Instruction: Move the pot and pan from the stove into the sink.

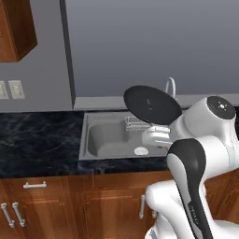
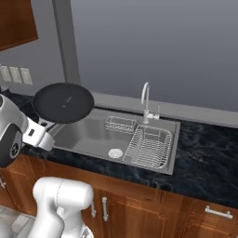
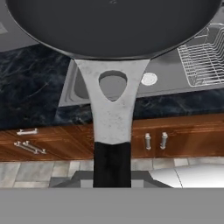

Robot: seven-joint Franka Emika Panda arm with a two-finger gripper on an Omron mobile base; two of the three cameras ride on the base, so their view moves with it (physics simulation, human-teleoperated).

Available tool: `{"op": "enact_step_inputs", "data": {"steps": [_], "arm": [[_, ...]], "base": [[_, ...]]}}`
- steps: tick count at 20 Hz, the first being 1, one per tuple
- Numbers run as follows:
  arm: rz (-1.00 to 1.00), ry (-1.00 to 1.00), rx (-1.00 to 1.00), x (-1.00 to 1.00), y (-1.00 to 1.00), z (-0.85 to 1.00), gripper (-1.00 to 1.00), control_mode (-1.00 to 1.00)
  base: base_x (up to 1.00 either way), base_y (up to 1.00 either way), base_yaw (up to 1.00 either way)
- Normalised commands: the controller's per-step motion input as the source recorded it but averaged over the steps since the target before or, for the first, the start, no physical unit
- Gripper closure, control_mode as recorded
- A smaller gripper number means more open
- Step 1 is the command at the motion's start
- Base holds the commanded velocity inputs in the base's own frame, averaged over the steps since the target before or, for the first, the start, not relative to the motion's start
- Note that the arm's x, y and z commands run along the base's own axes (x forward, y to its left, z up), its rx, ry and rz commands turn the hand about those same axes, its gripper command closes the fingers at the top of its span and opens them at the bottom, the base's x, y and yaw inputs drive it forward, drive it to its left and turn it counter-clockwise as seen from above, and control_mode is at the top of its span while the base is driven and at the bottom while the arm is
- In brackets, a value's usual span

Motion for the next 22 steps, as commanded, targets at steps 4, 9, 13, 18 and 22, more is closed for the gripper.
{"op": "enact_step_inputs", "data": {"steps": [4,9,13,18,22], "arm": [[0.0,0.0,0.0,0.0,0.0,0.0,1.0,1.0],[0.0,0.04,0.0,0.19,0.0,0.0,1.0,-1.0],[0.0,0.15,-0.04,0.21,0.01,-0.11,1.0,-1.0],[0.02,0.16,-0.03,0.05,0.0,-0.16,1.0,-1.0],[0.03,0.15,0.0,0.01,0.0,-0.14,1.0,-1.0]], "base": [[0.25,-0.02,0.0],[0.0,0.0,0.0],[0.0,0.0,0.0],[0.0,0.0,0.0],[0.0,0.0,0.0]]}}
